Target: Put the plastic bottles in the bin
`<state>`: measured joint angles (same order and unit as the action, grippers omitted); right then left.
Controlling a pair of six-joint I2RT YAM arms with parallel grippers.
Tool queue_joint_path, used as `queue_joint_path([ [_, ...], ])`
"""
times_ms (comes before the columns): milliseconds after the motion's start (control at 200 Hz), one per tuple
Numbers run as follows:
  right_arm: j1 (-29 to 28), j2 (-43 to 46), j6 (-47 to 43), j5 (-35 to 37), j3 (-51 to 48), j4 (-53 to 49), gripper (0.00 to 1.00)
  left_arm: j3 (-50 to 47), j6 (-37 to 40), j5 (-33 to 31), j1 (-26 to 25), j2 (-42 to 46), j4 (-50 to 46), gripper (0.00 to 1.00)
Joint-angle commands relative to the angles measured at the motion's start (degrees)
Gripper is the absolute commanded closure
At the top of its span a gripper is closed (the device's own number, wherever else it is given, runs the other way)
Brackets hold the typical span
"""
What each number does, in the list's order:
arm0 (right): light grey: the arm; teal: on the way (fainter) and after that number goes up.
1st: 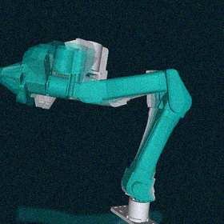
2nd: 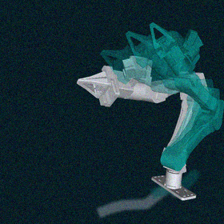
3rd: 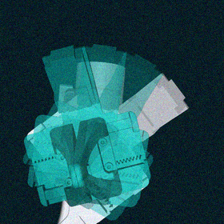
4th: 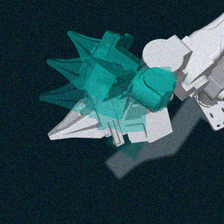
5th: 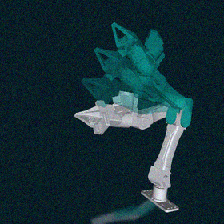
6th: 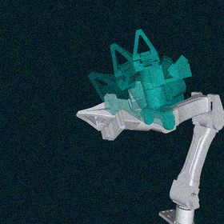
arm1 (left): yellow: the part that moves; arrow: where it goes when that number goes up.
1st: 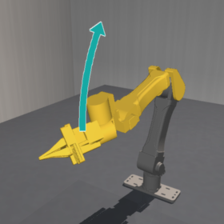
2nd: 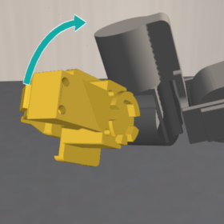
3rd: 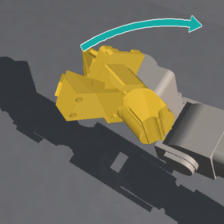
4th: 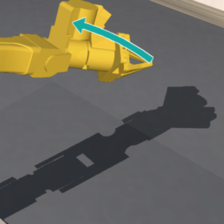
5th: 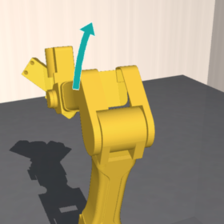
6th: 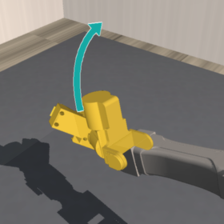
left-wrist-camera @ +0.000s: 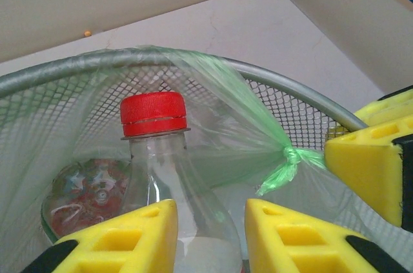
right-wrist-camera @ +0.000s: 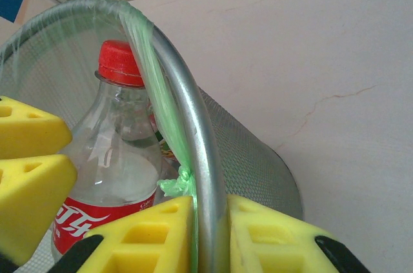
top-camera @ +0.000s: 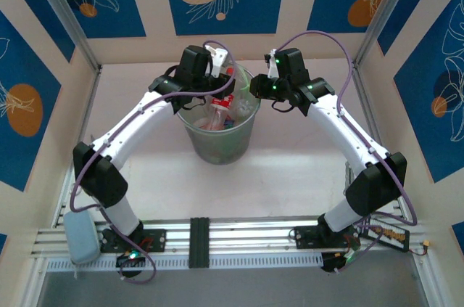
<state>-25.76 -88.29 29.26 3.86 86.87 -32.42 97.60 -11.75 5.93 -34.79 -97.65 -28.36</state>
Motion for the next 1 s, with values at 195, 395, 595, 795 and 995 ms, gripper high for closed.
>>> queue_joint_path([
  [195,0.12,0.02,-0.48,-1.23,2.27,-4.51,0.80,7.11,-0.89,-3.30,1.90,6.00,-1.29,0.38],
  [395,2.08,1.49,-1.12,-0.70,3.14,-4.90,0.80,6.71,-5.59,-9.48,9.03,11.98,-5.09,0.21],
  [595,4.51,3.06,-1.82,-0.38,4.12,-6.15,0.80,-2.59,-13.34,-10.31,22.38,15.50,-5.79,0.07],
  [795,7.13,5.93,-1.63,-0.92,1.57,-6.52,0.80,-12.69,-20.88,-12.52,27.56,11.20,-0.62,0.00],
  [995,8.13,8.80,-1.62,-0.94,-1.04,-7.24,0.80,-8.68,-32.99,-12.66,28.80,-0.91,-2.15,0.00],
])
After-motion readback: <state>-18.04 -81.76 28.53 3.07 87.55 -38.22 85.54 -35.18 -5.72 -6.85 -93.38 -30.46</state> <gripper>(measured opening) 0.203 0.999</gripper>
